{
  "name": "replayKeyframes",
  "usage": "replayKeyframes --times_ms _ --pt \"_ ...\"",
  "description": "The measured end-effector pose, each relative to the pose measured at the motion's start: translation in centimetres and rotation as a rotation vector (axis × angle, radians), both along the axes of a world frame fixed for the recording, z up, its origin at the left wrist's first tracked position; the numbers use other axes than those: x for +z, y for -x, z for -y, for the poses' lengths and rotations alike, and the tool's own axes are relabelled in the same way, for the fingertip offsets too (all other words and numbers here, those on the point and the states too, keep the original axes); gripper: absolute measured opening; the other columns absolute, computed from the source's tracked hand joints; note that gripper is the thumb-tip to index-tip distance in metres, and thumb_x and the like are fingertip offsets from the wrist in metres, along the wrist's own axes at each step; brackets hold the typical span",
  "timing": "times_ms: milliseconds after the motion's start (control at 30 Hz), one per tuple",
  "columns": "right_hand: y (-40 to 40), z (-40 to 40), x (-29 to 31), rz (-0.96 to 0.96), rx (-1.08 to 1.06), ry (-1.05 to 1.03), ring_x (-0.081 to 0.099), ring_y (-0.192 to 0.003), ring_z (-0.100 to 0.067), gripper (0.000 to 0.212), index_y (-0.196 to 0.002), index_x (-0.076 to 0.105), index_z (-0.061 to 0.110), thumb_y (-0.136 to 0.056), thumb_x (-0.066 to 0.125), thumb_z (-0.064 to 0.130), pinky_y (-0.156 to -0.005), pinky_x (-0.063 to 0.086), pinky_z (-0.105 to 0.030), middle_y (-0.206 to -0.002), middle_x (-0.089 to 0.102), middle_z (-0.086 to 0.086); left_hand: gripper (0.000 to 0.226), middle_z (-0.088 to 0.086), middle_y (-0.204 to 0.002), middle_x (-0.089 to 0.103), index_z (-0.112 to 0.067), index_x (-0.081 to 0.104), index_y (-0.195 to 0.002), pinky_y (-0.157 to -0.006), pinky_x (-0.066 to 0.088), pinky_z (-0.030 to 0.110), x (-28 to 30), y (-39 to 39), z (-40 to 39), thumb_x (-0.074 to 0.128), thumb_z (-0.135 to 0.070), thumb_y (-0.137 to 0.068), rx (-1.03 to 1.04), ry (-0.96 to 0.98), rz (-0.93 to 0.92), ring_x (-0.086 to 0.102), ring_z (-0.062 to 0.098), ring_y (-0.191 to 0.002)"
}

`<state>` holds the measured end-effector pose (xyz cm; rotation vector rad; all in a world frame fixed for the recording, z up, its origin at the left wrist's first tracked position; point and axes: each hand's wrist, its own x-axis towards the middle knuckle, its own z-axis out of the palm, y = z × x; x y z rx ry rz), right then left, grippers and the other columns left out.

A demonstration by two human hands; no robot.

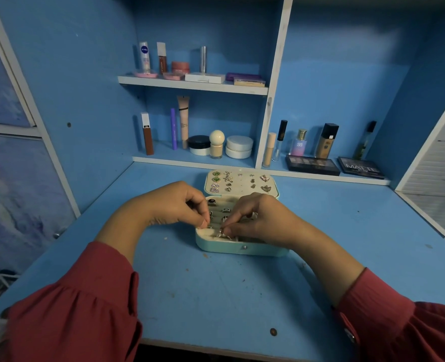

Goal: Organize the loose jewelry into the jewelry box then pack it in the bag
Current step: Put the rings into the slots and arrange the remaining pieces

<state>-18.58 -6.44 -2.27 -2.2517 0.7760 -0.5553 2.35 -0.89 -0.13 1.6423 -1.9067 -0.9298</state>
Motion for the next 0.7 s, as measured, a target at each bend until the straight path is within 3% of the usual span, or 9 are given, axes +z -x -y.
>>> replayKeyframes --times_ms 167,367,700 --pt "-0.25 0.28 -0.48 -0.032 -0.003 0.108 0.059 -0.089 -0.006 0.016 -0.083 0.073 0.046 -0.070 0.080 0.039 -0.083 0.051 -0.043 -0.082 0.067 0.016 0.019 -0.003 -0.077 0.068 -0.021 0.074 -0.070 -0.071 0.045 0.019 0.02 0.01 -0.04 0.078 -0.003 -0.073 0.005 0.001 0.004 0.056 0.000 -0.067" --pt "-0.36 0.08 -0.17 -0.094 0.020 0.220 0.051 -0.093 -0.007 0.011 -0.086 0.077 0.038 -0.075 0.078 0.037 -0.085 0.046 -0.038 -0.079 0.061 0.021 0.019 -0.008 -0.073 0.067 -0.020 0.074 -0.070 -0.069 0.044 0.016 0.07 0.14 -0.04 0.077 -0.003 -0.073 0.005 0.003 0.018 0.054 0.000 -0.066" --pt "-0.29 0.26 -0.27 -0.052 0.035 0.143 0.054 -0.094 -0.005 0.013 -0.087 0.074 0.043 -0.075 0.077 0.039 -0.086 0.048 -0.043 -0.084 0.067 0.017 0.016 -0.009 -0.072 0.066 -0.019 0.075 -0.072 -0.067 0.043 0.012 0.03 0.06 -0.02 0.078 -0.003 -0.073 0.002 0.009 0.007 0.055 -0.002 -0.066"
